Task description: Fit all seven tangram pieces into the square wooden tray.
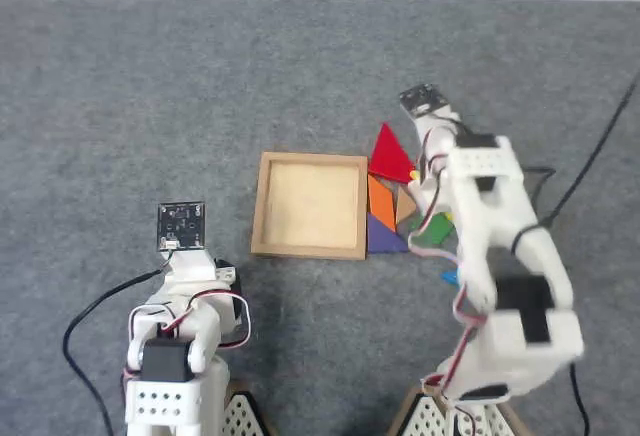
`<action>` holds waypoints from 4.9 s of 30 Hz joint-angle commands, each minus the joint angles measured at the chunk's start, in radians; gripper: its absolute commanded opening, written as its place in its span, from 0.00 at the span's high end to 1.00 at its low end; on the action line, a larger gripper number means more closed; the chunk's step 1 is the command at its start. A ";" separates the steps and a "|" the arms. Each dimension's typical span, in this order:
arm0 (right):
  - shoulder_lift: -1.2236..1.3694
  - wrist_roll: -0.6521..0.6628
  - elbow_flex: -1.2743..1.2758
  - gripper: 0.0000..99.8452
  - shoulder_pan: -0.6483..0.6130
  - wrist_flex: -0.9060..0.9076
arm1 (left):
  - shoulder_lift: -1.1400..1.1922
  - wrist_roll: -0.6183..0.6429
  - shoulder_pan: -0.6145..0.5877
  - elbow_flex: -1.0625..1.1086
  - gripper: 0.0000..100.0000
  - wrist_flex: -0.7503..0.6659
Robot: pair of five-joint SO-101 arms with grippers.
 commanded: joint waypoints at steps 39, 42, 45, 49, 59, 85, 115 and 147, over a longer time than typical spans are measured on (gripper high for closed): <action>0.266 0.083 -0.261 0.88 0.077 -0.010 | -0.020 -0.011 -0.006 -0.013 0.99 0.002; 0.242 0.029 -0.264 0.88 0.079 -0.010 | -0.020 -0.011 -0.006 -0.013 0.99 0.002; 0.162 0.009 -0.253 0.89 0.074 0.033 | -0.020 -0.011 -0.006 -0.013 0.99 0.002; 0.028 -0.028 -0.229 0.89 0.024 0.094 | -0.020 -0.011 -0.006 -0.013 0.99 0.002; -0.108 -0.216 -0.190 0.88 -0.263 0.114 | -0.020 -0.011 -0.006 -0.013 0.99 0.002; 0.180 0.020 -0.242 0.70 0.007 0.048 | -0.020 -0.011 -0.006 -0.013 0.99 0.002; 0.275 0.137 -0.288 0.70 0.067 -0.077 | -0.020 -0.011 -0.006 -0.013 0.99 0.002; 0.340 0.178 -0.311 0.73 0.061 -0.145 | -0.020 -0.011 -0.006 -0.013 0.99 0.002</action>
